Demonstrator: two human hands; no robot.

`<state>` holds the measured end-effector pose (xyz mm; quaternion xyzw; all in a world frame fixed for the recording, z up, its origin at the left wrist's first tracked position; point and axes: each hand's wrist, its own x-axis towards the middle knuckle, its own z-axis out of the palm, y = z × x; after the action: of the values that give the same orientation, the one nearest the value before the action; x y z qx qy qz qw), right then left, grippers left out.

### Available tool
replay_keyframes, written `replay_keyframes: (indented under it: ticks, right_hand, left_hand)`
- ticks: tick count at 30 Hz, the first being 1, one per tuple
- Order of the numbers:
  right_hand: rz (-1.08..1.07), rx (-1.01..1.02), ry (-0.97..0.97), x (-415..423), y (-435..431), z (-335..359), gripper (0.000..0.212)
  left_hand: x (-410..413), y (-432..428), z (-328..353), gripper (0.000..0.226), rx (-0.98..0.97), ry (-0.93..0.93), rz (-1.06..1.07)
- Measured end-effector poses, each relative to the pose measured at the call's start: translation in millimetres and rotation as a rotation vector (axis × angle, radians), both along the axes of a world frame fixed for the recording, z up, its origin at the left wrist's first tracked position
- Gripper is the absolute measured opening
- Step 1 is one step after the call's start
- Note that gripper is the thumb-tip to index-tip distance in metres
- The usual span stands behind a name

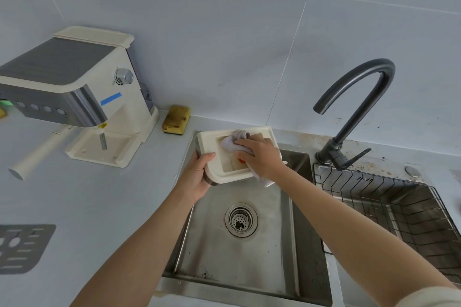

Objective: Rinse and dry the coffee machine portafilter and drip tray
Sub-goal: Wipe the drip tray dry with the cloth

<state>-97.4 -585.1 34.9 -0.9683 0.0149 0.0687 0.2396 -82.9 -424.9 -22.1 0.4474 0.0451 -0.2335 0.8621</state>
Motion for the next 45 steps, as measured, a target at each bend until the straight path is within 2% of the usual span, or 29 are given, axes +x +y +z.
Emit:
replay_keyframes:
  ticks: [4, 9, 13, 19, 24, 26, 27, 29, 32, 38, 41, 45]
  right_hand:
    - [-0.025, 0.028, 0.069, -0.6, 0.5, -6.2, 0.038]
    - [-0.067, 0.232, 0.093, -4.8, 1.8, -10.3, 0.037]
    - [-0.119, 0.336, 0.052, -2.4, 4.2, -5.5, 0.03]
    - [-0.116, 0.317, 0.087, 1.5, 20.0, 4.6, 0.019]
    - [-0.089, 0.245, 0.153, 2.6, 28.3, 8.7, 0.031]
    - [-0.08, 0.24, 0.217, 4.5, 29.2, 6.9, 0.027]
    - [-0.093, 0.253, 0.243, 4.3, 31.6, 8.1, 0.021]
    - [-0.125, 0.318, 0.295, 5.5, 34.6, 4.7, 0.023]
    - [-0.06, 0.336, 0.379, 5.0, 33.5, 7.2, 0.016]
    - [0.153, 0.149, 0.398, 0.8, 14.5, 12.3, 0.024]
    - [0.293, -0.042, 0.34, -1.6, 8.3, 11.9, 0.027]
    - [0.338, -0.089, 0.343, -0.8, 1.7, 16.7, 0.03]
  left_hand:
    - [0.4, 0.4, -2.8, 0.06, 0.034, 0.008, 0.006]
    - [-4.5, -1.4, -2.5, 0.047, 0.07, 0.049, -0.006]
    - [-2.4, -2.3, -2.8, 0.063, 0.052, 0.076, -0.02]
    - [1.7, -8.8, -1.6, 0.052, 0.051, 0.089, 0.005]
    - [6.7, -7.3, -1.3, 0.029, 0.013, 0.091, 0.02]
    - [8.0, -3.8, -1.3, 0.034, 0.016, 0.072, 0.024]
    - [9.2, -1.9, -1.7, 0.042, 0.027, 0.069, 0.032]
    - [11.8, 1.7, -2.7, 0.058, 0.047, 0.073, 0.043]
    - [16.3, 7.7, -3.6, 0.051, 0.078, 0.059, 0.063]
    - [16.3, 14.6, 0.1, 0.019, 0.192, 0.062, 0.018]
    - [13.9, 15.6, -2.5, 0.022, 0.227, 0.092, 0.005]
    - [13.2, 14.4, -3.3, 0.025, 0.227, 0.104, -0.002]
